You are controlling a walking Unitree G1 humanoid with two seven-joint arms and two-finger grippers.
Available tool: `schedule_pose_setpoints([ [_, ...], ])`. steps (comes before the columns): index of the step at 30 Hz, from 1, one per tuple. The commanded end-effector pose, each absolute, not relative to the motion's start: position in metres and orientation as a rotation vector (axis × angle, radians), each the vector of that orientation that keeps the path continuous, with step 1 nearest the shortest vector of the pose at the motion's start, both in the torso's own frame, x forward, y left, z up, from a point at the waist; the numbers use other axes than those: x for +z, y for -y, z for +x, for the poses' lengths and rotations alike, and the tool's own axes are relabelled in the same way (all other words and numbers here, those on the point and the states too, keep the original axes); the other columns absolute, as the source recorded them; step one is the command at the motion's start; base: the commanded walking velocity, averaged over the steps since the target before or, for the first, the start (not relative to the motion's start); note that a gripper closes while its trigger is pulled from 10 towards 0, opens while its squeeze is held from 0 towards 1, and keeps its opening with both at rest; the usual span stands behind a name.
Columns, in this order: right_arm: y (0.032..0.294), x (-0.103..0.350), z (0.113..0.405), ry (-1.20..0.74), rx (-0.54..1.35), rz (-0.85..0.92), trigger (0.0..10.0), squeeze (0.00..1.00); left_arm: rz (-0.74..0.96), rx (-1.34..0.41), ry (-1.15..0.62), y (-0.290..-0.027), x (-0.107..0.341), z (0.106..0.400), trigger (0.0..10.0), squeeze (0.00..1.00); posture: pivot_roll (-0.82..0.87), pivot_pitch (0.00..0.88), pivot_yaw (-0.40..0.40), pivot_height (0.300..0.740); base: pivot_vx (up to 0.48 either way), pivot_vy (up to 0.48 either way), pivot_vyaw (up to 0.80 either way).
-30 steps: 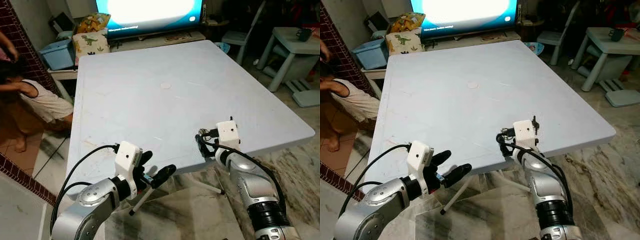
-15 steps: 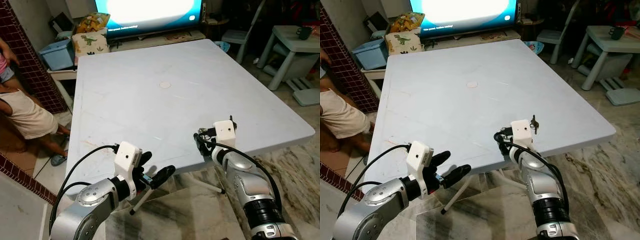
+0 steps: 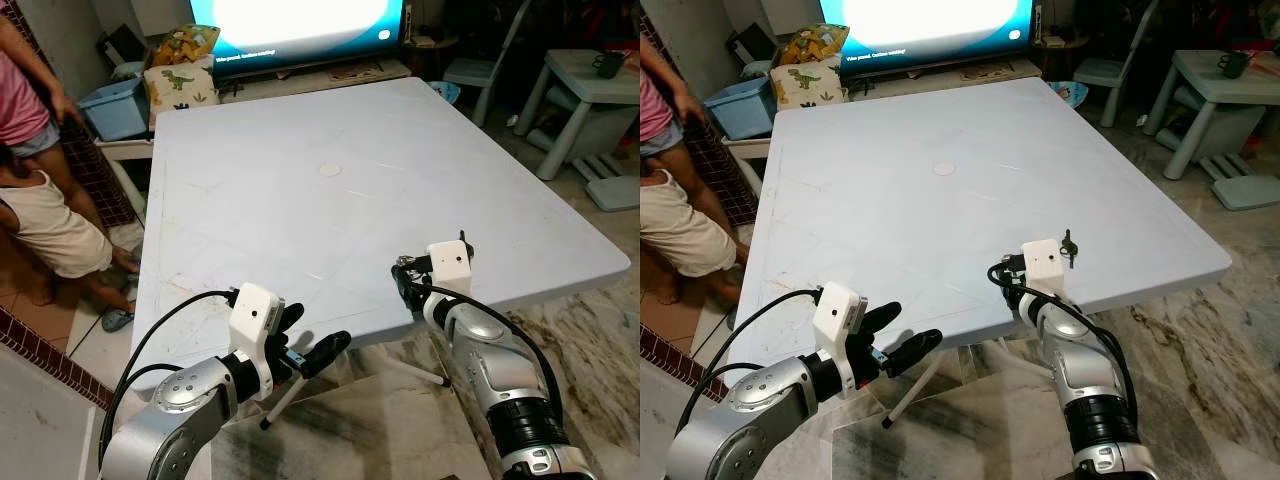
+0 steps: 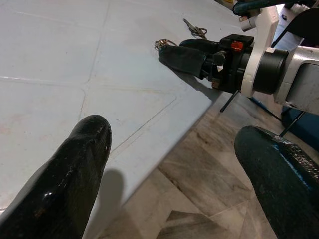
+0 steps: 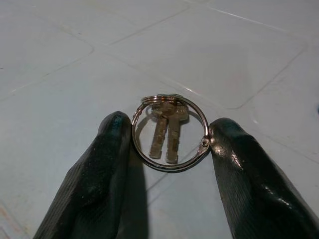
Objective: Hang keys on a hook
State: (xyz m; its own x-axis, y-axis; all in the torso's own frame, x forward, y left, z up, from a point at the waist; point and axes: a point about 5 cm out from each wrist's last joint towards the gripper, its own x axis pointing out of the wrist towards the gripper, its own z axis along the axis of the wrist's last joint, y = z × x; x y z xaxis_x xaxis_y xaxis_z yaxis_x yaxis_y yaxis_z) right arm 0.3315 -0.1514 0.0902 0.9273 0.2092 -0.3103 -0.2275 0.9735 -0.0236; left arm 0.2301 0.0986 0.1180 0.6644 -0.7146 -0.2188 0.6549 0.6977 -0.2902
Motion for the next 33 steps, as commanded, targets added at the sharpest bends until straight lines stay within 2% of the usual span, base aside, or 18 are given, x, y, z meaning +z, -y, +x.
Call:
schedule_pose_setpoints([
  [1, 0.144, 0.087, 0.332, -0.326, 0.255, -0.067, 0.0, 0.00, -0.172, -0.787, -0.323, -0.098, 0.121, 0.228, 10.0, 0.00, 0.05, 0.064, 0.062, 0.740, 0.000, 0.000, 0.00],
  [12, 0.146, 0.095, 0.335, -0.277, 0.221, -0.095, 0.0, 0.00, -0.167, -0.788, -0.319, -0.098, 0.121, 0.228, 10.0, 0.00, 0.05, 0.064, 0.062, 0.740, 0.000, 0.000, 0.00],
  [17, 0.146, 0.111, 0.339, -0.181, 0.204, -0.164, 0.0, 0.00, -0.164, -0.787, -0.318, -0.098, 0.121, 0.229, 10.0, 0.00, 0.05, 0.060, 0.063, 0.740, 0.000, 0.000, 0.00],
  [18, 0.144, 0.114, 0.338, -0.164, 0.204, -0.197, 1.3, 0.00, -0.161, -0.787, -0.317, -0.098, 0.121, 0.229, 10.0, 0.00, 0.05, 0.060, 0.063, 0.740, 0.000, 0.000, 0.00],
  [19, 0.143, 0.114, 0.338, -0.164, 0.207, -0.207, 3.5, 0.00, -0.160, -0.788, -0.317, -0.098, 0.121, 0.229, 10.0, 0.00, 0.05, 0.060, 0.063, 0.740, 0.000, 0.000, 0.00],
  [20, 0.143, 0.113, 0.337, -0.165, 0.209, -0.212, 3.5, 0.00, -0.160, -0.788, -0.317, -0.098, 0.121, 0.229, 10.0, 0.00, 0.05, 0.060, 0.063, 0.740, 0.000, 0.000, 0.00],
  [21, 0.142, 0.111, 0.335, -0.180, 0.210, -0.216, 8.7, 0.00, -0.158, -0.788, -0.316, -0.098, 0.121, 0.229, 10.0, 0.00, 0.05, 0.060, 0.063, 0.740, 0.000, 0.000, 0.00],
  [22, 0.142, 0.111, 0.335, -0.180, 0.210, -0.216, 8.7, 0.00, -0.158, -0.788, -0.316, -0.098, 0.121, 0.229, 10.0, 0.00, 0.05, 0.060, 0.063, 0.740, 0.000, 0.000, 0.00],
  [23, 0.141, 0.109, 0.334, -0.187, 0.209, -0.219, 10.0, 0.00, -0.157, -0.788, -0.316, -0.098, 0.121, 0.229, 10.0, 0.00, 0.05, 0.058, 0.062, 0.740, 0.000, 0.000, 0.00],
  [26, 0.138, 0.104, 0.331, -0.199, 0.221, -0.227, 10.0, 0.00, -0.154, -0.788, -0.315, -0.098, 0.121, 0.230, 10.0, 0.00, 0.05, 0.058, 0.062, 0.740, 0.000, 0.000, 0.00],
  [27, 0.138, 0.104, 0.330, -0.198, 0.226, -0.227, 10.0, 0.22, -0.153, -0.788, -0.315, -0.098, 0.121, 0.230, 10.0, 0.00, 0.05, 0.058, 0.062, 0.740, 0.000, 0.000, 0.00],
  [28, 0.137, 0.104, 0.330, -0.197, 0.228, -0.228, 10.0, 0.57, -0.153, -0.789, -0.315, -0.098, 0.121, 0.230, 10.0, 0.00, 0.05, 0.058, 0.062, 0.740, 0.000, 0.000, 0.00],
  [29, 0.137, 0.104, 0.330, -0.197, 0.228, -0.228, 10.0, 0.57, -0.153, -0.789, -0.315, -0.098, 0.121, 0.230, 10.0, 0.00, 0.05, 0.058, 0.062, 0.740, 0.000, 0.000, 0.00],
  [30, 0.137, 0.104, 0.330, -0.195, 0.227, -0.230, 10.0, 0.86, -0.152, -0.788, -0.315, -0.098, 0.121, 0.230, 10.0, 0.00, 0.05, 0.058, 0.064, 0.740, 0.000, 0.000, 0.00],
  [31, 0.137, 0.105, 0.331, -0.192, 0.221, -0.236, 10.0, 1.00, -0.151, -0.788, -0.315, -0.098, 0.121, 0.230, 10.0, 0.00, 0.05, 0.058, 0.064, 0.740, 0.000, 0.000, 0.00],
  [32, 0.137, 0.105, 0.331, -0.192, 0.221, -0.236, 10.0, 1.00, -0.151, -0.788, -0.315, -0.098, 0.121, 0.230, 10.0, 0.00, 0.05, 0.058, 0.064, 0.740, 0.000, 0.000, 0.00],
  [33, 0.138, 0.106, 0.332, -0.191, 0.219, -0.243, 10.0, 0.95, -0.150, -0.789, -0.315, -0.098, 0.120, 0.230, 10.0, 0.00, 0.05, 0.058, 0.064, 0.740, 0.000, 0.000, 0.00],
])
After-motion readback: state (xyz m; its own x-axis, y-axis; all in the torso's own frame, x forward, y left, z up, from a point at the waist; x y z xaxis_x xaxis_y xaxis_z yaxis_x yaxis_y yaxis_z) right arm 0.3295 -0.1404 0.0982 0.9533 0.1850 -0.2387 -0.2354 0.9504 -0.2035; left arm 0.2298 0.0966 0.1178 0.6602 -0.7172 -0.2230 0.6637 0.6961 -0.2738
